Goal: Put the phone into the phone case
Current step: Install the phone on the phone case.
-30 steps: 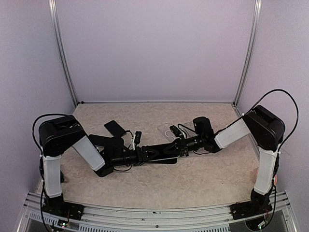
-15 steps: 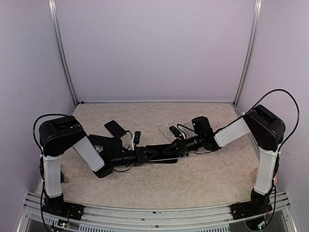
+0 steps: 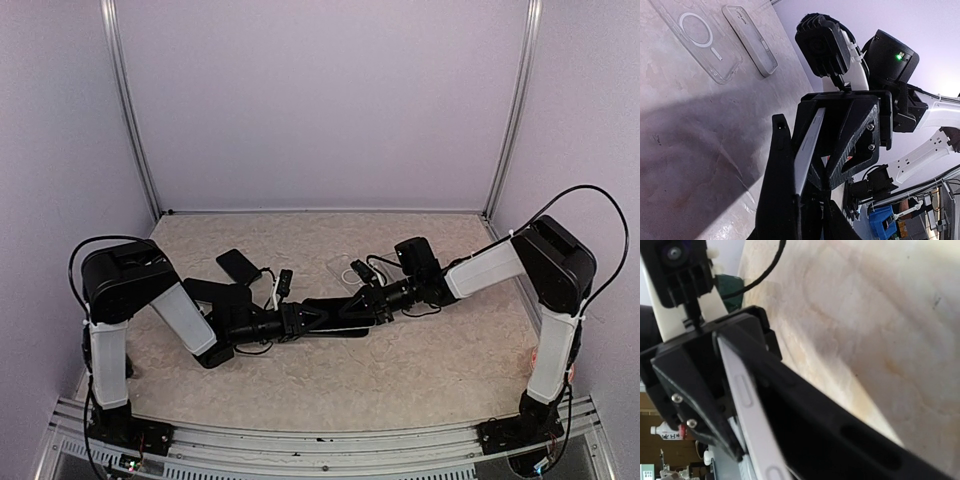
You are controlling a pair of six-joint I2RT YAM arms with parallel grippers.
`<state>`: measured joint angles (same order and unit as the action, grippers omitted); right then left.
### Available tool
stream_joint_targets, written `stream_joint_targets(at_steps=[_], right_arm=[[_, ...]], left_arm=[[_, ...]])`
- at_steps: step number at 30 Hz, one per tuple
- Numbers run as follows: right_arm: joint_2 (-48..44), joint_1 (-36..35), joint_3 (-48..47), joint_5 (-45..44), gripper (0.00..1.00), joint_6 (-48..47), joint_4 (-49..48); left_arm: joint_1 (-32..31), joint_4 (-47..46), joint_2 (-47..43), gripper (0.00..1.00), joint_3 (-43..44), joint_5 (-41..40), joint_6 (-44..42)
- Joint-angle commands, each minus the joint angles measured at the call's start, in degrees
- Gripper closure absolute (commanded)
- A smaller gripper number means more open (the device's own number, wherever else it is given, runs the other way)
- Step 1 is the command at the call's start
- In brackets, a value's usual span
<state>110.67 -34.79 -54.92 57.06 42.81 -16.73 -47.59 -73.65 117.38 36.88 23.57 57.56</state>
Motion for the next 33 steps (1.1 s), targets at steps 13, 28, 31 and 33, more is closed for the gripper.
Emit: stream_joint_targets(at_steps=[13,28,31,33], right_arm=[[-2.0,-0.3,-1.6,-5.5,0.6,-3.9,7.2],[-4.3,1.8,0.2,-3.5,0.53,-4.7,5.8],[-4.7,2.4,0.4,-3.6,0.52,-5.1,6.6],[-5.1,2.7,0.6,-3.7,0.52,-5.4,7.3]], left_arm=[[-0.6,-7.8,-0.2,0.82,0.1,2.2,-0.6],[0.1,-8.8,-1.1,0.83,-0.9,2.8,-0.1],[0.3,-9.1,-1.1,0.84,-1.1,3.0,0.1],[0.5,-9.1,-1.5,0.83,-1.3,3.0,-0.1]])
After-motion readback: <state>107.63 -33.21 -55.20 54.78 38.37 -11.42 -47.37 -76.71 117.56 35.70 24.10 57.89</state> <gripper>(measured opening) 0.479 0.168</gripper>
